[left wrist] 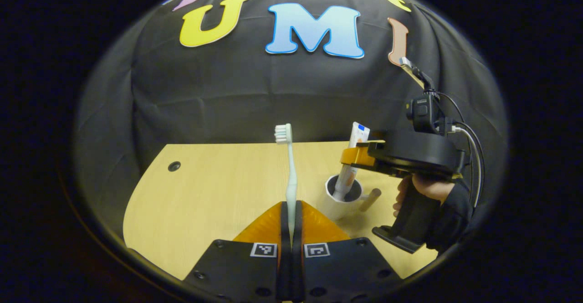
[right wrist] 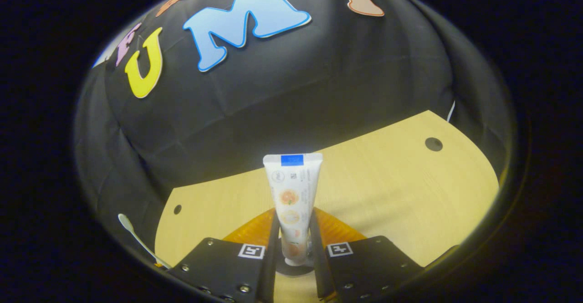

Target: Put the toothbrush and toothpaste on the desktop into the cup, then pick up the cup and place it on the coaster on the desktop.

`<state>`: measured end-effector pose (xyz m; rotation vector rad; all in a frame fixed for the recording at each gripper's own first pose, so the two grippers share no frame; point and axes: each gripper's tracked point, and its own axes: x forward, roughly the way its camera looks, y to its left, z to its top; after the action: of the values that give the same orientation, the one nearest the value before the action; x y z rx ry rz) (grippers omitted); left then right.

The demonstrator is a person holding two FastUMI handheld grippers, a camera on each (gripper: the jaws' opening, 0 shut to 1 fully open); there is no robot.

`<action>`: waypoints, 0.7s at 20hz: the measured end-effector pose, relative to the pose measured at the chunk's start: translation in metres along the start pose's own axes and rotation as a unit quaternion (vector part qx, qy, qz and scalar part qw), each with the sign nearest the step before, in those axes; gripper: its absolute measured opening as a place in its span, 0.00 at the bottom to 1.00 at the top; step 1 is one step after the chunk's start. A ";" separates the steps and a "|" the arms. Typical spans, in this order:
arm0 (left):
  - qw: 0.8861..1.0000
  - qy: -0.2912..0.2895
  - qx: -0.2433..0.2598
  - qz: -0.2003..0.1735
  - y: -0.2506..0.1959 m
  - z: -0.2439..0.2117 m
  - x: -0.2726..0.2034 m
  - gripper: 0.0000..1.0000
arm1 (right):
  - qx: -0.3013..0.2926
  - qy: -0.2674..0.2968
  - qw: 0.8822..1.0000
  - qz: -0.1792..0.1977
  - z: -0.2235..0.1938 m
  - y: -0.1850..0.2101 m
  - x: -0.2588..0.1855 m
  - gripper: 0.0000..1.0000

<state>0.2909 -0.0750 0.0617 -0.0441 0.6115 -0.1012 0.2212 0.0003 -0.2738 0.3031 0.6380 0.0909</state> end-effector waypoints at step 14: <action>0.999 -0.040 0.009 -0.024 -0.033 0.037 0.029 0.07 | 0.006 -0.078 0.997 0.007 0.052 0.000 -0.058 0.64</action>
<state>0.3331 -0.1104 0.0780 -0.0459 0.5303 -0.1514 0.2062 -0.0231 -0.2010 0.3229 0.4825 0.0768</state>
